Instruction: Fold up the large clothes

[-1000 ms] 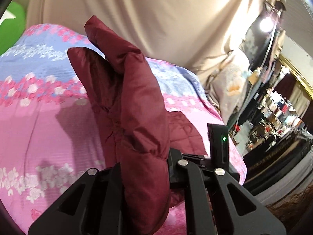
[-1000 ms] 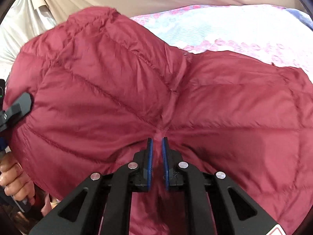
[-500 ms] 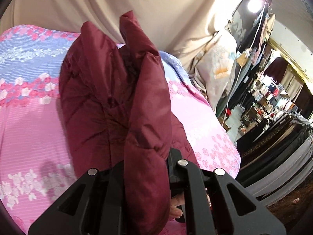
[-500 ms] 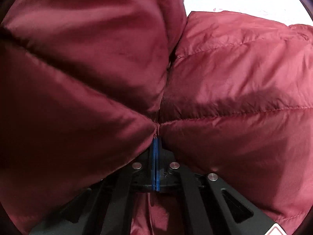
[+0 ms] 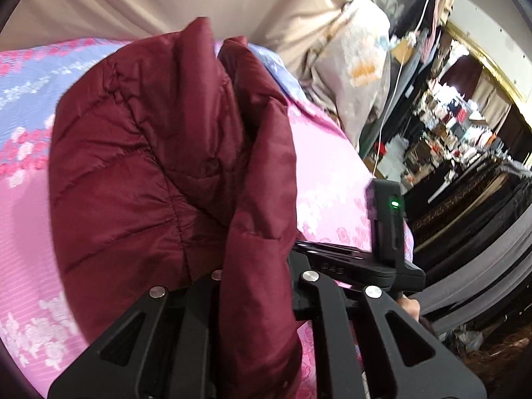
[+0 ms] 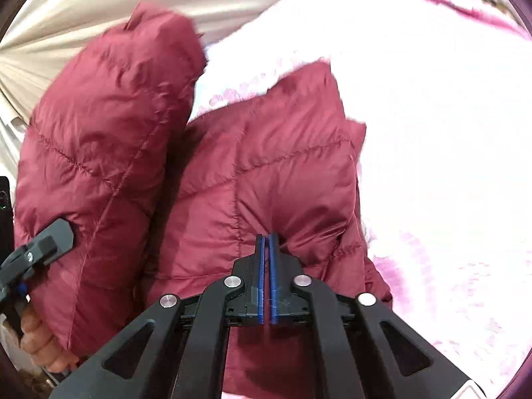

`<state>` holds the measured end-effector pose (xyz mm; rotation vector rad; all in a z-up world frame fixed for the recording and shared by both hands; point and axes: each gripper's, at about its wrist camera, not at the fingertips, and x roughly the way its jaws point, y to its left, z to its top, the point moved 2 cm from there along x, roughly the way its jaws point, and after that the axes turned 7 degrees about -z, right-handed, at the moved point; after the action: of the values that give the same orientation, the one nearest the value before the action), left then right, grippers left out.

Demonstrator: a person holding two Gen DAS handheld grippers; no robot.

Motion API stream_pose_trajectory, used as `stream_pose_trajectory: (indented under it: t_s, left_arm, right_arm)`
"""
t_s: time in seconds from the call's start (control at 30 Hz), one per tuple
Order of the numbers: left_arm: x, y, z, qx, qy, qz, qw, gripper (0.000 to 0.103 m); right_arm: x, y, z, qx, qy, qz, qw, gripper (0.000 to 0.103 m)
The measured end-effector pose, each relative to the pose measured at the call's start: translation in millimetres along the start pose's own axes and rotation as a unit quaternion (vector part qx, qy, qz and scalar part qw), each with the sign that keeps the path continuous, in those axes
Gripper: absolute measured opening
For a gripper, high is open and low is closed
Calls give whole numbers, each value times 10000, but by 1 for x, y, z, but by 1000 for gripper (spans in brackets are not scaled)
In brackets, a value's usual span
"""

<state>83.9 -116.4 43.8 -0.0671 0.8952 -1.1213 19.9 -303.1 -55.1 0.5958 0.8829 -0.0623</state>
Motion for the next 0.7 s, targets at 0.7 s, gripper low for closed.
stream_pose_trajectory:
  t_s: [0.7]
  left_arm:
    - [104,-21,-2,393,1001,711,9916,13]
  right_arm:
    - [-64,-19,4,234,-599,153,9978,12]
